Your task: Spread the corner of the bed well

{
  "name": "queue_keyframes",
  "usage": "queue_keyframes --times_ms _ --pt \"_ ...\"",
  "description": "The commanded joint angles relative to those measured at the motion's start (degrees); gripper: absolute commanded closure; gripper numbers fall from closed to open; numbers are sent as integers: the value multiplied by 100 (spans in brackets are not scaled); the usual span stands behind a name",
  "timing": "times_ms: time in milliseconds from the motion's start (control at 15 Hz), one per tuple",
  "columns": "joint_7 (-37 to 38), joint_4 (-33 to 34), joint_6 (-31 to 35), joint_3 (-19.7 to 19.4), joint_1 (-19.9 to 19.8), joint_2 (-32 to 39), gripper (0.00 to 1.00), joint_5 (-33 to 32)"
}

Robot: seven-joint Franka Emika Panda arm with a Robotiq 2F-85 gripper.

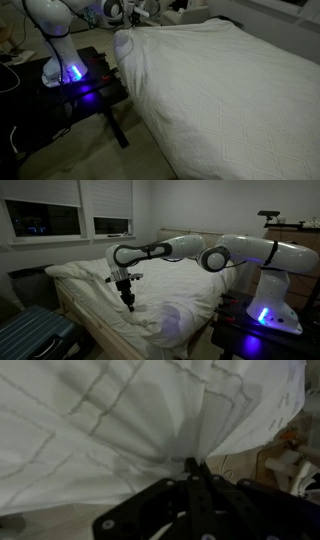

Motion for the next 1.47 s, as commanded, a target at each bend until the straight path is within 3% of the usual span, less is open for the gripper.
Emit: queue_keyframes --times_ms 0,200,400,667,1067,1400 --pt "-685 -167 -183 217 168 -184 73 194" --pt "-1276 -164 -298 486 253 -185 50 450" --pt "-863 -19 126 483 438 -157 28 543" --pt "-178 21 1227 364 458 -281 1 482" --pt "940 55 2325 -88 430 -547 0 183" --pt "2289 17 2484 -510 304 -807 0 -120"
